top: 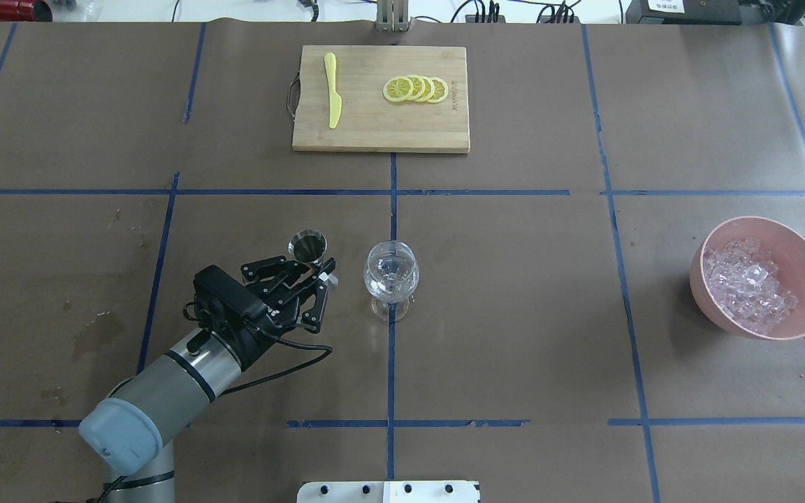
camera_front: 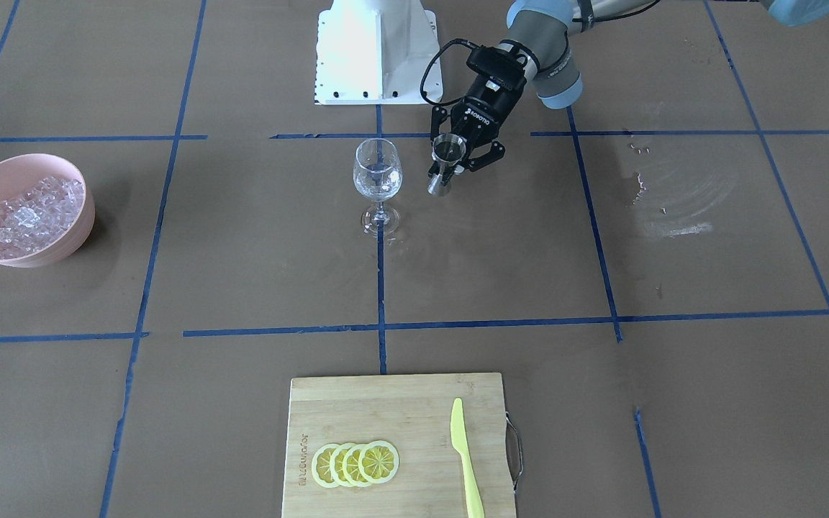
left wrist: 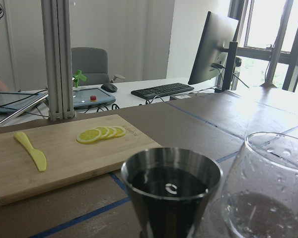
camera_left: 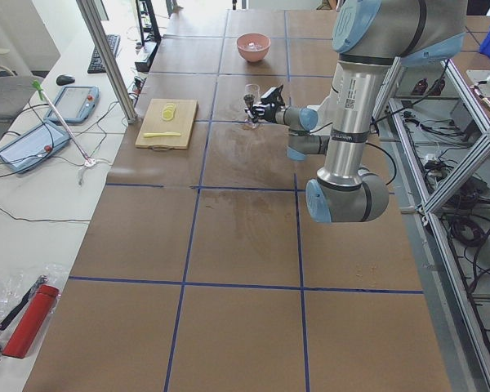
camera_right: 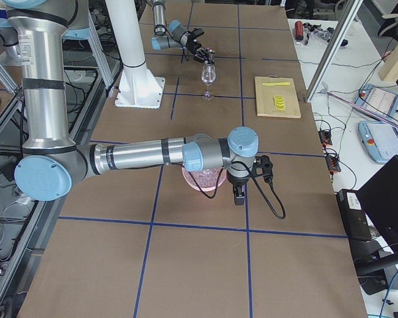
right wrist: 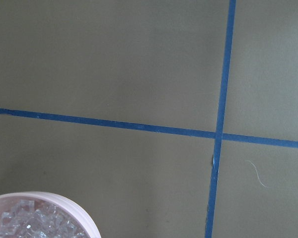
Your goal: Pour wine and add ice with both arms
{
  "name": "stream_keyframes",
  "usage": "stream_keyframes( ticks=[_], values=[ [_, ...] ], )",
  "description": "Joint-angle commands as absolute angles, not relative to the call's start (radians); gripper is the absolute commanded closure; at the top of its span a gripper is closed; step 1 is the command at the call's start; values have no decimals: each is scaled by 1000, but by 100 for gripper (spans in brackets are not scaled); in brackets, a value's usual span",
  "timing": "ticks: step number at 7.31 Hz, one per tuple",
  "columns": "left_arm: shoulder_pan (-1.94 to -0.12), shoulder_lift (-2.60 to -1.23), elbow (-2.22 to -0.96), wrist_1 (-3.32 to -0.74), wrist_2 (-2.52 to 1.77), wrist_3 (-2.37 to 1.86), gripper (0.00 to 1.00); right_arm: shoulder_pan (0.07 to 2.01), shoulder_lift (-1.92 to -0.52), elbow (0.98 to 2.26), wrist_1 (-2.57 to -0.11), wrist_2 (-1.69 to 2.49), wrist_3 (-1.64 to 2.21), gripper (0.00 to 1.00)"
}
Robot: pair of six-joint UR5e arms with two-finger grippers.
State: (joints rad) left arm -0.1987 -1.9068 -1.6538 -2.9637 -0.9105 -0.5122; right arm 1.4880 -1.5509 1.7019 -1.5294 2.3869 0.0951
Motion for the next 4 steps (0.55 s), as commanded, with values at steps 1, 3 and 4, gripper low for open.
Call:
stream_keyframes(
  ticks=[1,3,4],
  values=[
    [-222,-1914,-1658,-2938,-913,-372,100,1486,-1551,1701,-1529,2387,95,0],
    [-235,-1959,-1736,-2695,-913,-325,100,1486,-1551,1701,-1529,2387,95,0],
    [-236,-1960,-1781,-2590,-914,-287,100,1486,-1551,1701,-1529,2387,95,0]
  ],
)
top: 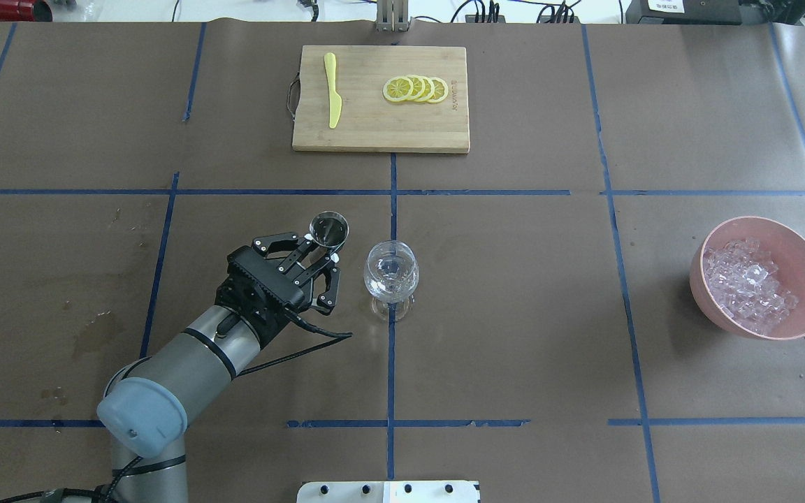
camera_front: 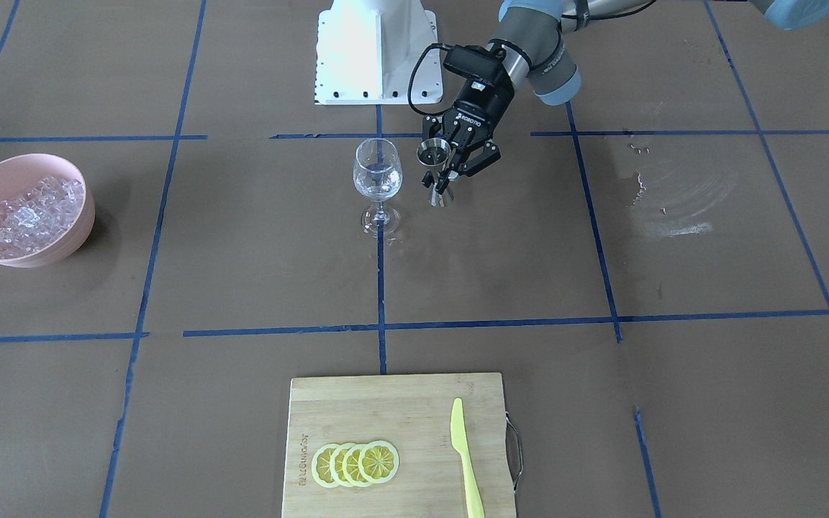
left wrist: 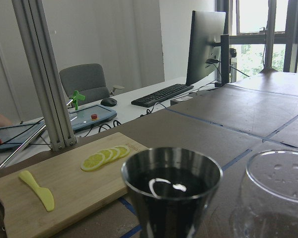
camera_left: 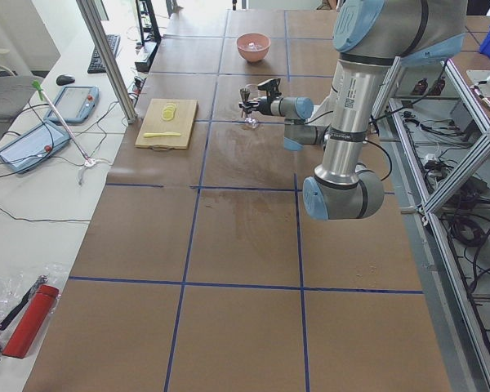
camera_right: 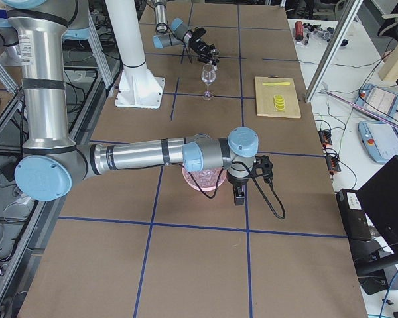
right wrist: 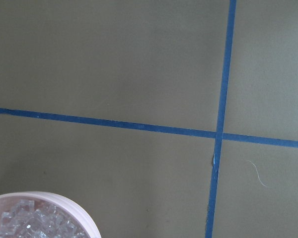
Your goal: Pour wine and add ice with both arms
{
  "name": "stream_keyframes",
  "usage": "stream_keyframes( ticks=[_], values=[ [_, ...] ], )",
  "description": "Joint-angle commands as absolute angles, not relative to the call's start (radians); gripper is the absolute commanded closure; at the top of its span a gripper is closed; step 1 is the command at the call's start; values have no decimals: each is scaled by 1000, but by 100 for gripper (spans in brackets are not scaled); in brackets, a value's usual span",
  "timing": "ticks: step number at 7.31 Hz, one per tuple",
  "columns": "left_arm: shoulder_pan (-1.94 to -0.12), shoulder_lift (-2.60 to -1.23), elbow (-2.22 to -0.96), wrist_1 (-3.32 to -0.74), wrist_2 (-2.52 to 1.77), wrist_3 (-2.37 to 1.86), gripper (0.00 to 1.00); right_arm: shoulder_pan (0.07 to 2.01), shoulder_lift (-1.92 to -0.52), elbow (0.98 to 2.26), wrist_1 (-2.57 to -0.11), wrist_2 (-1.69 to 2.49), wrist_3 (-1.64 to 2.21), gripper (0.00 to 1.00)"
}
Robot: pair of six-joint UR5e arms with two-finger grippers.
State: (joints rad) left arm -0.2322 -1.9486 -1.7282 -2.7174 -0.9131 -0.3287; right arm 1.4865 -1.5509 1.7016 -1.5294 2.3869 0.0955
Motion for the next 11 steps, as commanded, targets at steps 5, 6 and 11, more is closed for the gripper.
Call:
stream_keyframes(
  ticks=[5,6,11],
  values=[
    [-239,-2008,-1877,-2260,-914,-147,100,1485,-1551,1701,-1529,2387,95,0],
    [-241,-2006,-1878,-2252,-914,-85,100,1485,-1551,1701,-1529,2387,95,0],
    [-236,-2034,-1922,-2071,-936,113,100,1483,-1551,1703,-1529,2387,97,0]
  ],
)
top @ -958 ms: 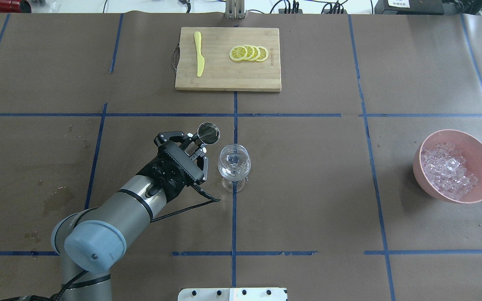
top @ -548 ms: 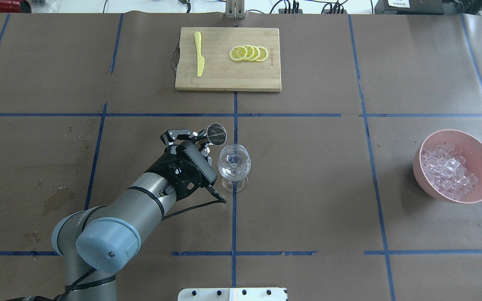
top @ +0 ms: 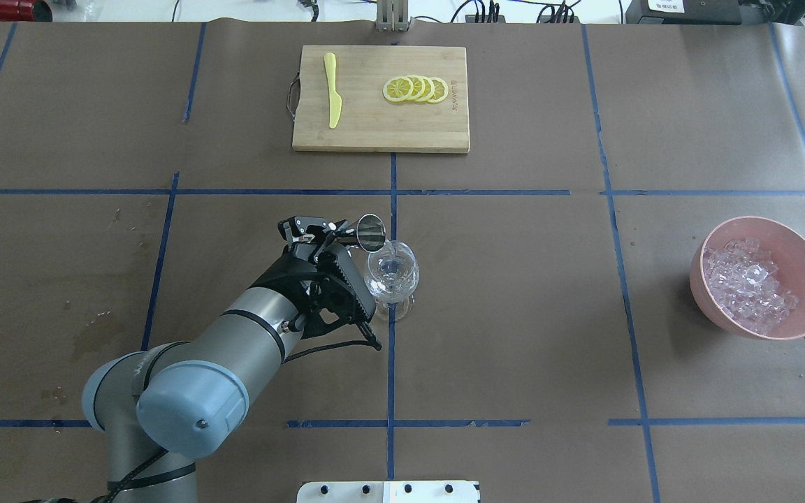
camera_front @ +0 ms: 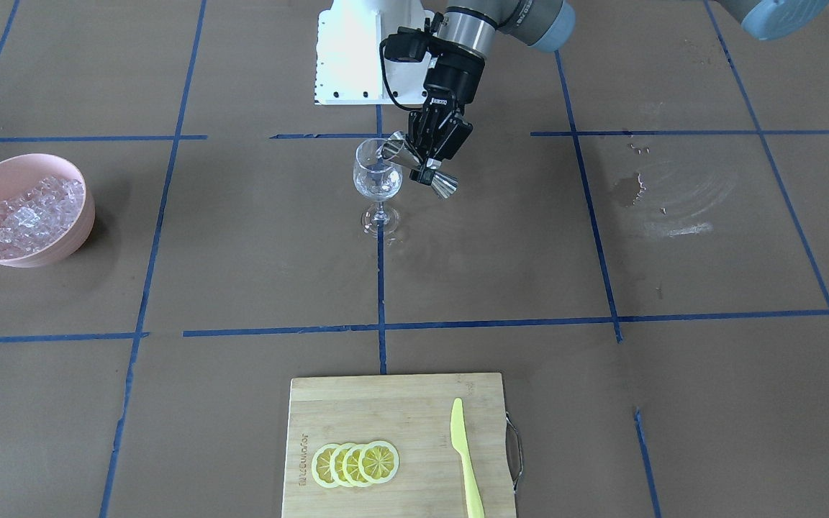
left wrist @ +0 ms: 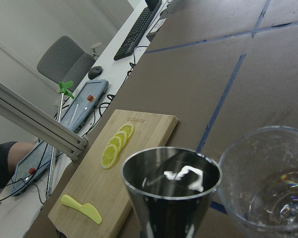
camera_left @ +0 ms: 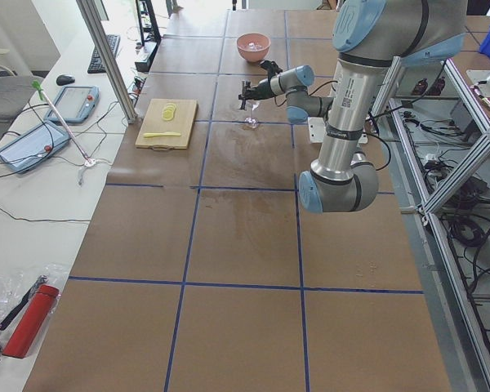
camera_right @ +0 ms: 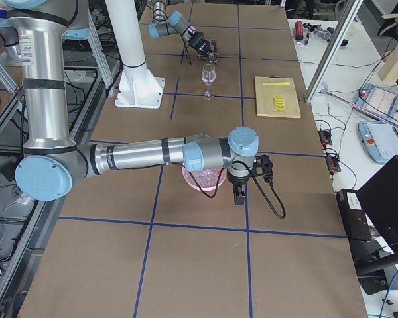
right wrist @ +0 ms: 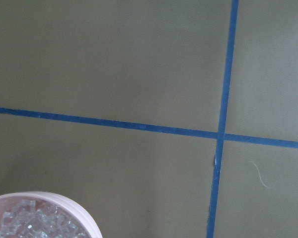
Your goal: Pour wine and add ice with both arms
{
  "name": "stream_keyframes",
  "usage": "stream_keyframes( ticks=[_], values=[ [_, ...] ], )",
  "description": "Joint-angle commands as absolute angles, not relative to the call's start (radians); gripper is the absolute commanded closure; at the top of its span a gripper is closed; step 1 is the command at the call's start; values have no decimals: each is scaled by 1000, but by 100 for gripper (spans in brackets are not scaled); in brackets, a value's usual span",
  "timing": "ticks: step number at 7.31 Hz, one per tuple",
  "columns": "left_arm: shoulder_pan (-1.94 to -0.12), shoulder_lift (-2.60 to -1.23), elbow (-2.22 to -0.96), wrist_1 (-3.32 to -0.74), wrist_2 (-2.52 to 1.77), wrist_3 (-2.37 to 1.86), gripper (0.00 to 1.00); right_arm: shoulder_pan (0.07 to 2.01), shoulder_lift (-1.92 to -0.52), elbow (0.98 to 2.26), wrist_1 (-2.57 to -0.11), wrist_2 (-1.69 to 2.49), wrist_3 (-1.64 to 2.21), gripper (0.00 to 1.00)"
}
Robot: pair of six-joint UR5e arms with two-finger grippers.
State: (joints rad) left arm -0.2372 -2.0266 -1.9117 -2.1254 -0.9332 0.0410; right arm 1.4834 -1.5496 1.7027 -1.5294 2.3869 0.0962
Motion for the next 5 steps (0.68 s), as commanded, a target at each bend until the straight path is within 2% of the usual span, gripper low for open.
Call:
stream_keyframes(
  ticks=[1,5],
  values=[
    [-239,-2057,-1946,-1984,-937,165,100,1483,-1551,1703,-1529,2388,97,0],
    [-248,-2105,-1967,-1809,-940,285,100,1483,-1551,1713,-1529,2388,98,0]
  ],
)
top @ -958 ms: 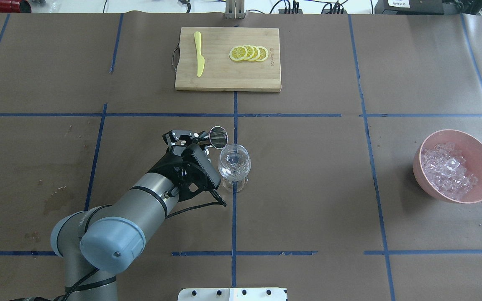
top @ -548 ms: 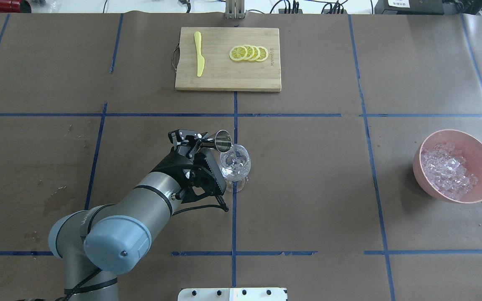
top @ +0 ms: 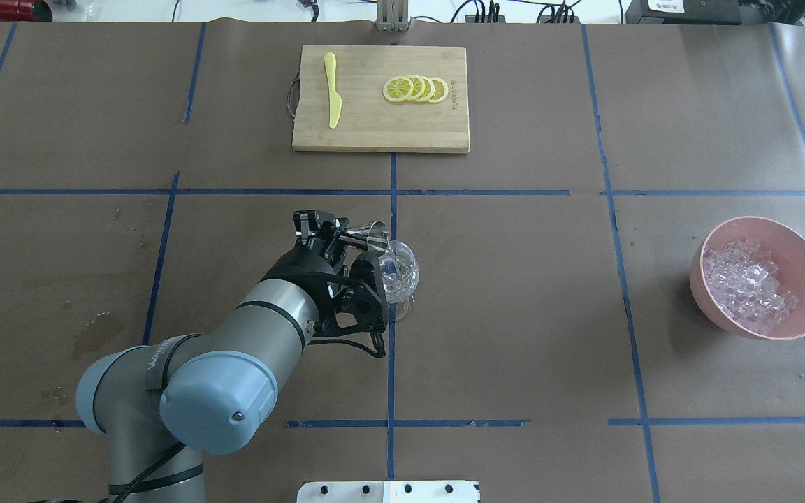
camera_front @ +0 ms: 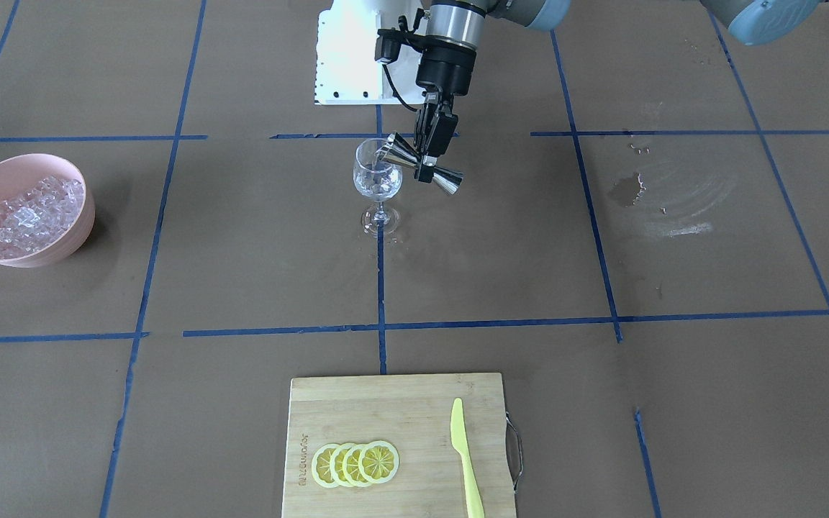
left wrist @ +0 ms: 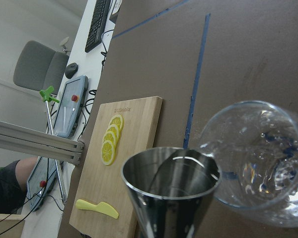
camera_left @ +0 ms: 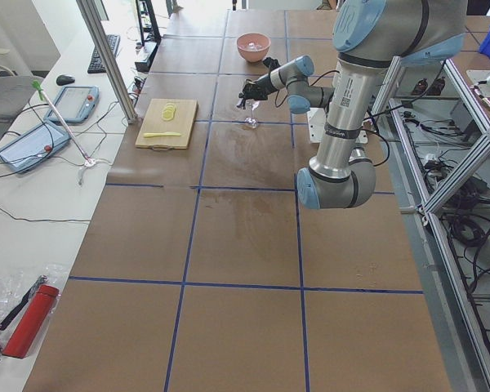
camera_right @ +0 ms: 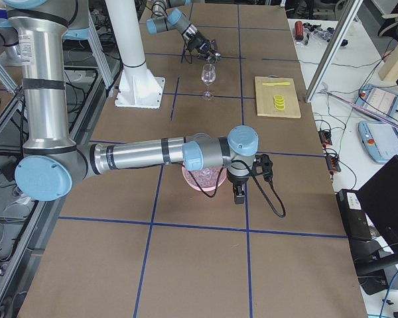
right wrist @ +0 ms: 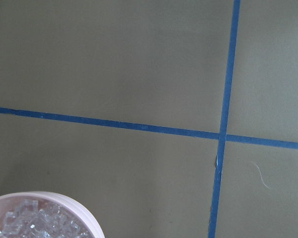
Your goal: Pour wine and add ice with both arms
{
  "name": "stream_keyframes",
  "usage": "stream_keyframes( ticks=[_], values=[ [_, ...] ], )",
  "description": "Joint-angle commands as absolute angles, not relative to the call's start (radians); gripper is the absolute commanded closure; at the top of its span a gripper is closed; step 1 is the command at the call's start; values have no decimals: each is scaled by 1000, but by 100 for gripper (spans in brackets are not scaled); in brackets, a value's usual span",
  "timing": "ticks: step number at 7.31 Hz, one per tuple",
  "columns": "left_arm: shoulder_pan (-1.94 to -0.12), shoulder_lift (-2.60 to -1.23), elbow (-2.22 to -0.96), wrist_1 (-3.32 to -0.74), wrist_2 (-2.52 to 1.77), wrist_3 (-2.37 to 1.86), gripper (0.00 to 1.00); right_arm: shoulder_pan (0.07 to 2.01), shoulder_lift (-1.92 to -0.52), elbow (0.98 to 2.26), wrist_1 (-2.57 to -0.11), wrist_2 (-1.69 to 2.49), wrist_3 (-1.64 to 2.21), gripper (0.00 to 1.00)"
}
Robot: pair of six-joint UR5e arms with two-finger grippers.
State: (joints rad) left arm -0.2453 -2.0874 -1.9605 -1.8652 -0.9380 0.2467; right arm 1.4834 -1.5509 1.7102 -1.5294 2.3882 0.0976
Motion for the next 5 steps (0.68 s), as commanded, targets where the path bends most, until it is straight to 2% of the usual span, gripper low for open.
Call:
stream_keyframes(
  ticks=[1,5],
  values=[
    [-249,-2117,-1971,-1758,-954,332,100,1483,-1552,1712,-1529,2388,97,0],
    [-252,-2154,-1971,-1666,-957,457,100,1482,-1552,1710,-1529,2390,95,0]
  ],
)
